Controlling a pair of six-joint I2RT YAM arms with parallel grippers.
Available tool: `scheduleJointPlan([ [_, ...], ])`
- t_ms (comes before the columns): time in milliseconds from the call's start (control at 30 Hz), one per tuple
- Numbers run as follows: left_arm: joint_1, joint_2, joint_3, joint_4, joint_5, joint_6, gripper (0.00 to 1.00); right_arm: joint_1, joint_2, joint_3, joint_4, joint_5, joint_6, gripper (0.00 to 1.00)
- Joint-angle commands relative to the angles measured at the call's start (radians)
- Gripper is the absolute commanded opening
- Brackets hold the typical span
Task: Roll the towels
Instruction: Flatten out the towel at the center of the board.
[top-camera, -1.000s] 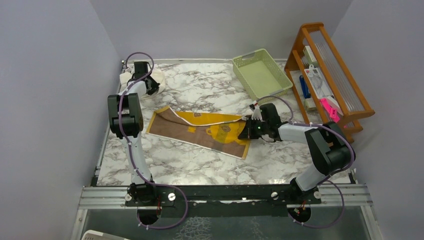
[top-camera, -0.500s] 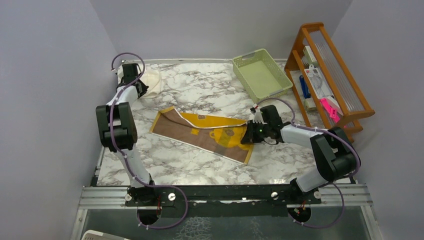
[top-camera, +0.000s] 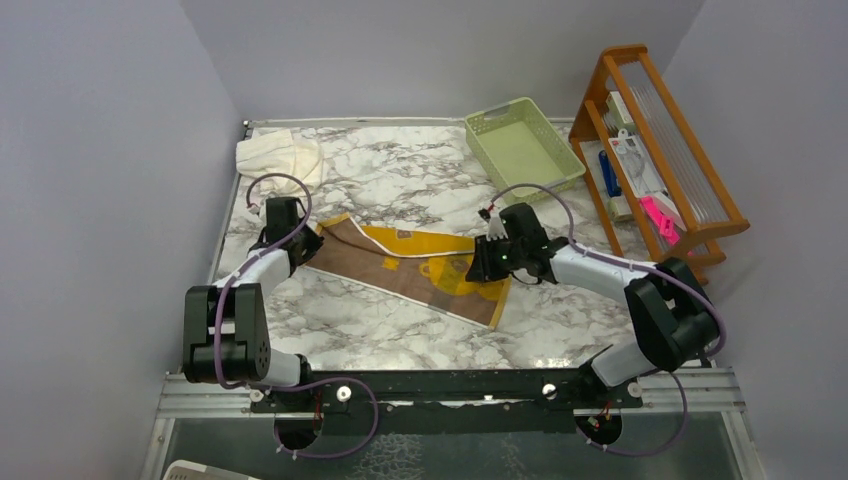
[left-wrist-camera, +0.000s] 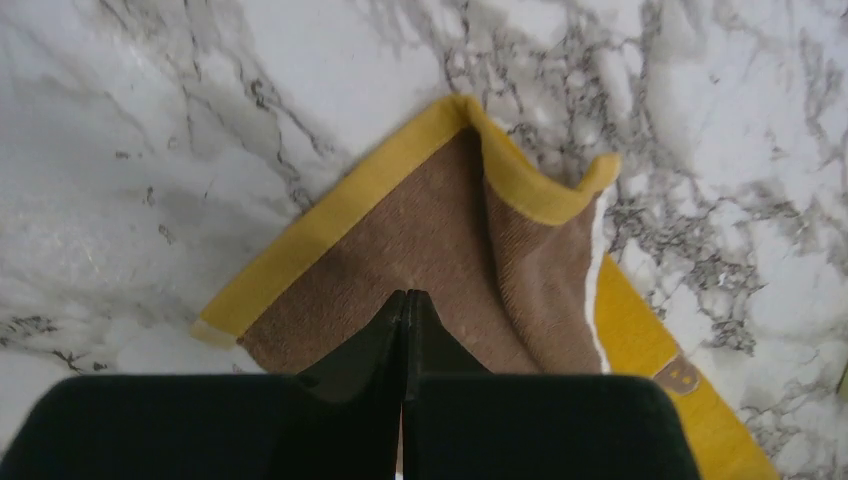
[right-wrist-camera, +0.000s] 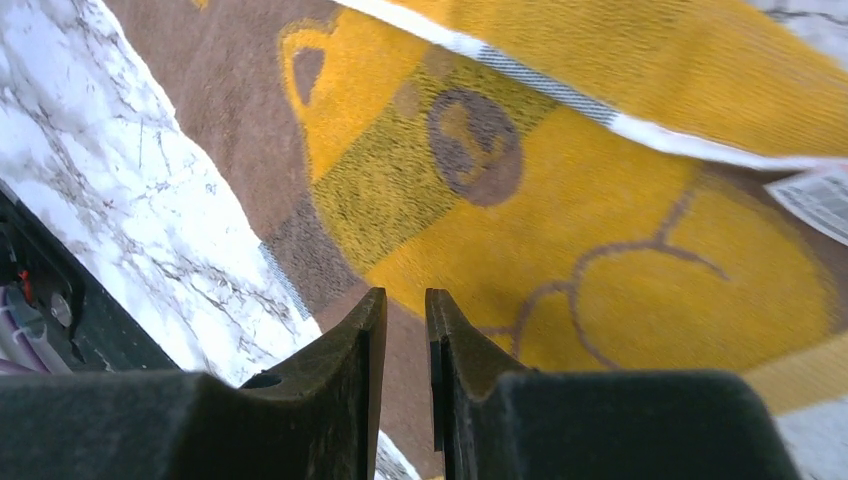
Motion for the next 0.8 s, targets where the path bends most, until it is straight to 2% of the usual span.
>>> scheduleJointPlan([
  [0, -0.02, 0.004, -0.061, 0.088, 0.058, -0.021, 0.02, 0.061, 0.062, 0.059, 0.055, 0.034, 0.002, 0.22],
  [267, -0.034, 0.121, -0.09, 0.191, 0.121, -0.045, 0.0, 0.237, 0.284, 0.341, 0.035, 0.05, 0.001, 0.18],
  [400, -0.035, 0.139, -0.092, 0.201, 0.121, -0.044, 0.0, 0.298, 0.398, 0.486, 0.021, 0.05, -0.007, 0.21],
  [533, -0.033, 0.147, -0.1, 0.185, 0.104, -0.033, 0.0, 0.314, 0.499, 0.601, 0.003, 0.013, -0.009, 0.26],
  [767, -0.033, 0.147, -0.129, 0.115, 0.03, -0.046, 0.0, 0.321, 0.642, 0.756, -0.027, -0.068, -0.009, 0.27],
])
